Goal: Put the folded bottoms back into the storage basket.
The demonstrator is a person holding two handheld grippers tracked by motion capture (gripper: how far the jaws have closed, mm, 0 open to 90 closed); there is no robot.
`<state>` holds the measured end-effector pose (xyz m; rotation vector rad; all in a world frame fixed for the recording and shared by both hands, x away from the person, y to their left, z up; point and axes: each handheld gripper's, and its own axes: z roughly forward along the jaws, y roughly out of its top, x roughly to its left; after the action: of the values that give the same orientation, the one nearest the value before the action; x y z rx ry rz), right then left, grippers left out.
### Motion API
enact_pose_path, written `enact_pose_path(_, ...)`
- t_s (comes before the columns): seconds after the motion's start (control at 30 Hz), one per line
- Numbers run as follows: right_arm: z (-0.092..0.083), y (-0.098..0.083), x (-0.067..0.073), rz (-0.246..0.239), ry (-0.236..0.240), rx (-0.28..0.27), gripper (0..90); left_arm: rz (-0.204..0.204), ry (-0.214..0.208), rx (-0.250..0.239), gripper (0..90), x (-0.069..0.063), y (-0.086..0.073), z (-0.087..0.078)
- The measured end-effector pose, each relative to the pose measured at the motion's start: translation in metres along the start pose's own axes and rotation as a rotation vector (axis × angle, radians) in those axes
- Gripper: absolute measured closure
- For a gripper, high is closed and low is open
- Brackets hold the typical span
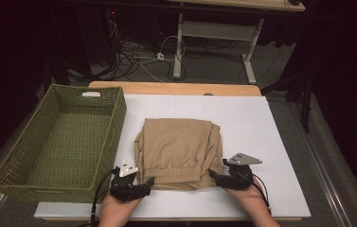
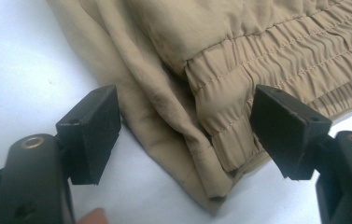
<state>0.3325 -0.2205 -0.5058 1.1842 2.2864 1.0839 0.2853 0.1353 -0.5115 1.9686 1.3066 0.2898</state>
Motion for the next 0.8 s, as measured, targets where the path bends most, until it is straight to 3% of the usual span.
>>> enact_pose_path(0.07,0.003,0.001,0.001,-0.008,0.006,0.025,29.8,-0.002,-0.007,0.0,25.4,0.001,0.0,0.0)
enact_pose_path(0.1,0.006,0.002,0.005,-0.047,-0.002,0.06,33.2,0.002,-0.016,-0.001,32.6,0.001,0.0,0.0)
enact_pose_path(0.13,0.006,0.002,0.005,-0.047,-0.002,0.06,33.2,0.01,-0.028,-0.004,32.6,0.0,-0.001,0.0)
enact_pose_path(0.17,0.006,0.002,0.006,-0.05,0.01,0.059,37.3,0.025,-0.046,-0.003,38.7,-0.001,-0.001,0.0)
enact_pose_path(0.2,0.005,0.001,0.007,-0.049,-0.002,0.05,47.9,0.039,-0.057,-0.001,50.3,-0.003,-0.001,0.0)
enact_pose_path(0.23,0.005,0.001,0.007,-0.049,-0.002,0.05,47.9,0.045,-0.063,0.0,50.3,-0.004,-0.001,0.0)
enact_pose_path(0.3,0.005,0.001,0.009,-0.079,0.018,0.043,62.3,0.044,-0.08,0.002,58.3,-0.004,-0.001,0.0)
enact_pose_path(0.33,0.005,0.001,0.009,-0.079,0.018,0.043,62.3,0.042,-0.086,0.004,58.3,-0.003,-0.001,0.0)
enact_pose_path(0.4,0.004,0.001,0.01,-0.077,0.017,0.04,75.2,0.043,-0.105,0.005,64.1,-0.003,-0.001,0.001)
enact_pose_path(0.43,0.004,0.001,0.01,-0.077,0.017,0.04,75.2,0.044,-0.111,0.005,65.4,-0.002,-0.001,0.001)
enact_pose_path(0.5,0.004,0.0,0.011,-0.084,0.013,0.035,86.3,0.048,-0.116,0.003,67.6,-0.003,-0.001,0.001)
enact_pose_path(0.67,0.001,-0.001,0.009,-0.077,0.036,0.022,90.0,0.077,-0.092,-0.006,75.8,-0.006,0.001,0.002)
enact_pose_path(0.8,-0.005,-0.001,0.009,-0.081,0.036,0.003,90.0,0.104,-0.067,-0.015,76.8,-0.012,0.002,0.003)
